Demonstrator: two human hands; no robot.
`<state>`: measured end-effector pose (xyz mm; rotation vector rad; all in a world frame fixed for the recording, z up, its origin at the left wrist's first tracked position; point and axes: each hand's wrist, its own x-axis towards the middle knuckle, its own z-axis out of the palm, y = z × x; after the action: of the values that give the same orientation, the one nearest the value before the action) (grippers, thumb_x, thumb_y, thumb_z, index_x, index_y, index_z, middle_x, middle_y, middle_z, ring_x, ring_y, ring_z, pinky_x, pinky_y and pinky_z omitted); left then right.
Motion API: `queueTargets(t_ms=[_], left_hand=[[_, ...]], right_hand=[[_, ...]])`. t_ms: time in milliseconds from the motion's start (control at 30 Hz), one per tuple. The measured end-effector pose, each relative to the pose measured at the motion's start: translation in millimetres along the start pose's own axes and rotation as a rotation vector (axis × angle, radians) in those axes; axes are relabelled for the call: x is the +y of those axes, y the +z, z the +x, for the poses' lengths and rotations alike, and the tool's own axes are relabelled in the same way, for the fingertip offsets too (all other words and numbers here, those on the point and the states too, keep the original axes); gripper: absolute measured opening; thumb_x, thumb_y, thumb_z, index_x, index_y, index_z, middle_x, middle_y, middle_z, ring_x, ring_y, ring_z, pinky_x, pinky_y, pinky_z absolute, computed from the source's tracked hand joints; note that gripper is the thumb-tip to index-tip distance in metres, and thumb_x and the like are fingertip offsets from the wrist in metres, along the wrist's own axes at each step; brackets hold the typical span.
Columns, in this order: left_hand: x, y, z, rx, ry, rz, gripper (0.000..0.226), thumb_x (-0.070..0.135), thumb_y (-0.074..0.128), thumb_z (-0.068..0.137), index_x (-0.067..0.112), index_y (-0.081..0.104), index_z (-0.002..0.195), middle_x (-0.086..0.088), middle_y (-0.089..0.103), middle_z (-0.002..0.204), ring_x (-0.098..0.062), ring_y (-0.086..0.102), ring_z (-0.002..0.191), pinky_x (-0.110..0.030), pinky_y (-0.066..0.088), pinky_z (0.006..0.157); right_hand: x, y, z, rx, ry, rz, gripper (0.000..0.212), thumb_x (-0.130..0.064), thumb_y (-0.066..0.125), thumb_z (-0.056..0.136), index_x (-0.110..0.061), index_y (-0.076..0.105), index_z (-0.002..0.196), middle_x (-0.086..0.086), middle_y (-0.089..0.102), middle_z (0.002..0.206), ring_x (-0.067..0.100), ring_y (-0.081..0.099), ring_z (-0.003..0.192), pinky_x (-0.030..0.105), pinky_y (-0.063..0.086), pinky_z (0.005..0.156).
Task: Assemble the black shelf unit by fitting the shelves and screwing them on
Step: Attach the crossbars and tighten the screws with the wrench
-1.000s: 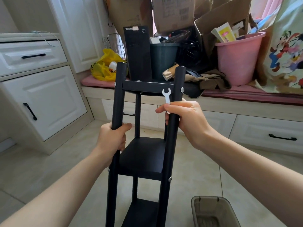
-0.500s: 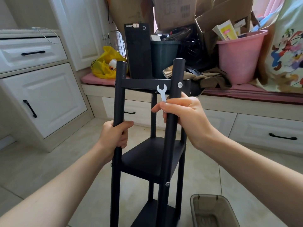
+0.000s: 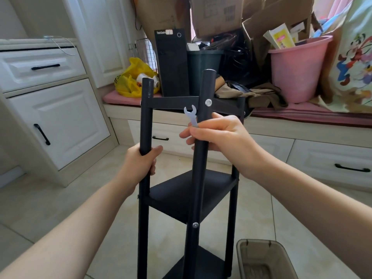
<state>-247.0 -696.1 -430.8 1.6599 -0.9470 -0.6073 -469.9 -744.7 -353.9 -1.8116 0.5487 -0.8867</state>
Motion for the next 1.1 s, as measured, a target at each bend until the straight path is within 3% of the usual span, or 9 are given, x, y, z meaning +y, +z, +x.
queueTargets(t_ms=[167,267,367,467,533,667,767,933,1100], left_hand=[[6,-8,-4,0.111,0.095,0.344,0.019,0.019,0.066,0.092,0.018,0.05,0.103,-0.007,0.063,0.088,-0.025,0.065,0.076,-0.037,0.055,0.068],[9,-8,-10,0.105,0.078,0.544,0.029,0.012,0.065,0.086,0.016,0.049,0.11,-0.01,0.054,0.103,-0.034,0.056,0.091,-0.039,0.05,0.072],[12,-3,-20,0.16,0.117,0.636,0.063,0.015,0.065,0.085,0.007,0.036,0.141,-0.012,0.037,0.139,-0.038,0.035,0.125,-0.049,0.041,0.104],[23,8,-35,0.2,0.26,0.685,0.076,0.017,0.066,0.088,0.02,0.028,0.154,-0.003,0.017,0.159,-0.025,0.013,0.141,-0.044,0.026,0.115],[31,14,-43,0.14,0.301,0.604,0.069,0.018,0.068,0.09,0.026,0.038,0.152,0.002,0.022,0.158,-0.015,0.013,0.144,-0.032,0.022,0.115],[43,22,-55,-0.073,0.189,0.178,0.029,0.023,0.067,0.093,0.034,0.065,0.12,0.014,0.053,0.135,-0.003,0.048,0.124,-0.016,0.037,0.096],[47,28,-60,-0.26,0.081,-0.092,0.021,0.024,0.066,0.095,0.03,0.069,0.115,0.014,0.071,0.115,-0.001,0.065,0.11,-0.027,0.049,0.102],[43,48,-70,-0.39,-0.035,-0.24,0.021,0.02,0.068,0.095,0.024,0.065,0.115,0.001,0.077,0.1,-0.019,0.075,0.093,-0.037,0.058,0.091],[41,55,-71,-0.329,0.059,-0.247,0.012,0.025,0.062,0.099,0.018,0.065,0.108,0.001,0.069,0.076,-0.017,0.068,0.066,-0.023,0.057,0.068]], right_hand=[[1,2,3,-0.07,0.037,0.052,0.016,-0.018,0.064,0.094,-0.017,0.079,0.099,0.007,0.068,0.117,0.019,0.068,0.107,0.038,0.057,0.094],[2,3,4,-0.055,0.04,0.047,0.016,-0.02,0.065,0.094,-0.021,0.079,0.102,0.001,0.07,0.115,0.015,0.069,0.105,0.036,0.056,0.095],[4,2,6,-0.017,0.04,0.032,0.016,-0.022,0.064,0.095,-0.024,0.078,0.102,0.0,0.072,0.113,0.013,0.067,0.108,0.037,0.054,0.099],[5,-1,8,0.022,0.048,0.031,0.018,-0.022,0.062,0.096,-0.025,0.077,0.103,-0.003,0.072,0.112,0.011,0.064,0.112,0.039,0.049,0.105],[5,-2,9,0.03,0.052,0.03,0.019,-0.021,0.061,0.097,-0.023,0.077,0.107,-0.007,0.072,0.114,0.008,0.061,0.116,0.038,0.044,0.11],[6,-4,11,0.038,0.056,0.01,0.022,-0.022,0.06,0.097,-0.018,0.076,0.112,-0.009,0.071,0.116,0.004,0.057,0.119,0.03,0.042,0.11],[6,-4,11,0.037,0.045,0.004,0.021,-0.023,0.061,0.097,-0.019,0.077,0.11,-0.009,0.071,0.114,0.001,0.058,0.115,0.021,0.044,0.101],[7,-3,11,0.02,0.017,-0.022,0.02,-0.023,0.061,0.097,-0.018,0.078,0.106,-0.008,0.071,0.108,-0.003,0.061,0.104,0.005,0.046,0.084],[6,1,9,-0.018,0.013,-0.012,0.018,-0.022,0.062,0.095,-0.02,0.079,0.101,-0.012,0.073,0.104,-0.011,0.061,0.098,-0.002,0.042,0.074]])
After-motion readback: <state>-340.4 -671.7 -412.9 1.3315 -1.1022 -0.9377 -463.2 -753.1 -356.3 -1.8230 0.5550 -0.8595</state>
